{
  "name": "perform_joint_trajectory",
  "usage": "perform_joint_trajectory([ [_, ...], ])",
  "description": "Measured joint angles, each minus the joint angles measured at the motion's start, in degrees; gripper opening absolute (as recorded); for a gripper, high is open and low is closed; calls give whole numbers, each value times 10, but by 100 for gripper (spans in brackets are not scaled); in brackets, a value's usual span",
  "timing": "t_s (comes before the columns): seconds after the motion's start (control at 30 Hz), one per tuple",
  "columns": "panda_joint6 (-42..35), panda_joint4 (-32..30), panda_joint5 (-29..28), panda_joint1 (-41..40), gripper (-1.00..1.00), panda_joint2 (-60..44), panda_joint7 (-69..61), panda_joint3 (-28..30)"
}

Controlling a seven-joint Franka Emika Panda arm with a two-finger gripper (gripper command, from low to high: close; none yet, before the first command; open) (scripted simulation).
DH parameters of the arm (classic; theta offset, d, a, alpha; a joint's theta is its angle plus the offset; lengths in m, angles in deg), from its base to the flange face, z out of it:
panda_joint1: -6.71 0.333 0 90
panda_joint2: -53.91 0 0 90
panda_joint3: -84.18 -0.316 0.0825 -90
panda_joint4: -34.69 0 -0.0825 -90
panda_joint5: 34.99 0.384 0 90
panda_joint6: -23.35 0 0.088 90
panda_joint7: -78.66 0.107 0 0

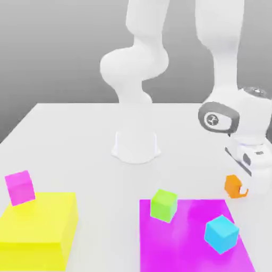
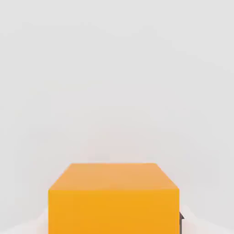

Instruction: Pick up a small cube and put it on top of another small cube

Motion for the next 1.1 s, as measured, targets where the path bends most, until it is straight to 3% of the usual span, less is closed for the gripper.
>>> perform_joint_trajectory([
  [0.1,-48,-8,45,-15,-100,58,-30,-11],
  [0.5,-210,73,38,-339,-100,148,79,149],
  [0.8,-314,127,28,-509,-100,197,158,289],
  [0.97,-258,127,63,-551,-100,135,152,339],
  [1.0,-242,123,69,-553,100,123,147,340],
  [1.1,-242,123,69,-553,100,123,147,340],
])
